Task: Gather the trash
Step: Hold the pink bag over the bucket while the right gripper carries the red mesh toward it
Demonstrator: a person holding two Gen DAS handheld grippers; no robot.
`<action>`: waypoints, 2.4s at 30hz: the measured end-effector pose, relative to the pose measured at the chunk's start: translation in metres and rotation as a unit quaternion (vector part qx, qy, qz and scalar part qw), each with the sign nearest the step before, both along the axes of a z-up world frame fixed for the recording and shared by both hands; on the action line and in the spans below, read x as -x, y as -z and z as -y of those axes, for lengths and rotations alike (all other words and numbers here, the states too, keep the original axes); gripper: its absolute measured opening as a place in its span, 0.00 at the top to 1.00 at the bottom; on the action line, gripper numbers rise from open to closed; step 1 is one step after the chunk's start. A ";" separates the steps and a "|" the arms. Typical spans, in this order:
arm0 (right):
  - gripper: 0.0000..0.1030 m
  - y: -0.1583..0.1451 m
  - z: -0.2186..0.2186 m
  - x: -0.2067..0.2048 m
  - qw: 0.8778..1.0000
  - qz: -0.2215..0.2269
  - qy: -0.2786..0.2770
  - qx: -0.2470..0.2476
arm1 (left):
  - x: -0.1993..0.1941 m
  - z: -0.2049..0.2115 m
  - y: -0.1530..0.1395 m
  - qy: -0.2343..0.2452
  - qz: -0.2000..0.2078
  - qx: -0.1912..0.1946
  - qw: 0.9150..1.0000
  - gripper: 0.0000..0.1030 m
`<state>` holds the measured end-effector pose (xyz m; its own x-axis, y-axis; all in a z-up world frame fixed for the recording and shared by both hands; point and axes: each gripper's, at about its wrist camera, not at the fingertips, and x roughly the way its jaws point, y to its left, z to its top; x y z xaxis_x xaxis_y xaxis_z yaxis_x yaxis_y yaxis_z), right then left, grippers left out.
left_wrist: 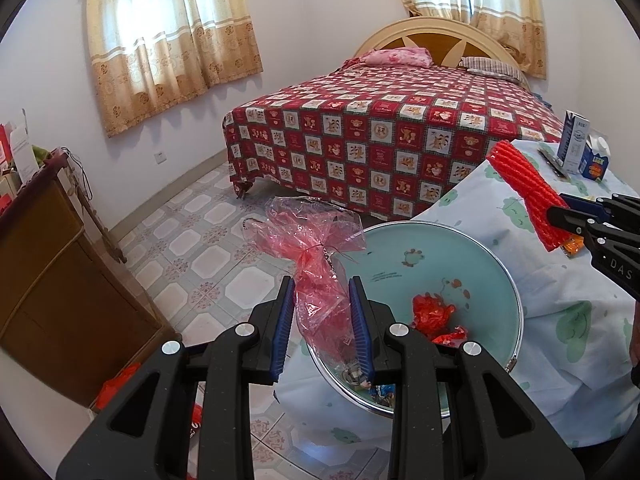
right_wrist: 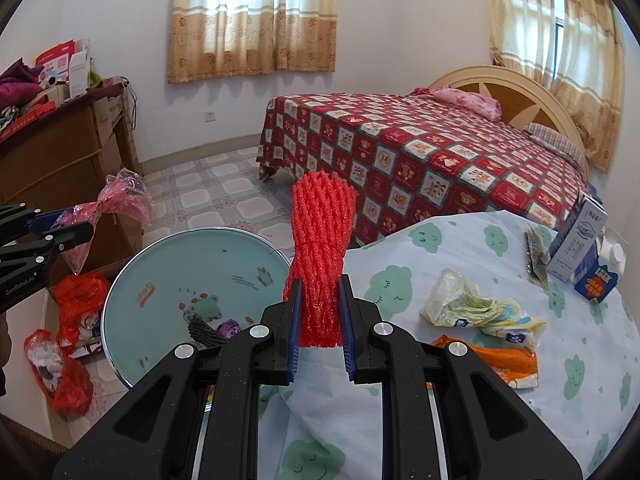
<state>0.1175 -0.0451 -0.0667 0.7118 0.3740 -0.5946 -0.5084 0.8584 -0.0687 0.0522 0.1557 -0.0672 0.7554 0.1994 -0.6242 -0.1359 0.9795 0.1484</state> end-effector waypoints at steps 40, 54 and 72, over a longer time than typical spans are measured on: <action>0.82 0.000 -0.016 0.014 0.999 0.012 -0.047 0.004 | 0.001 -0.001 0.000 0.003 -0.005 -0.004 1.000 0.72; 0.82 0.000 -0.016 0.015 0.999 0.012 -0.048 0.004 | 0.001 0.003 0.000 0.005 -0.006 -0.005 1.000 0.71; 0.82 0.002 -0.024 0.020 0.998 0.012 -0.056 0.004 | 0.001 0.010 0.002 0.010 -0.007 -0.004 1.000 0.71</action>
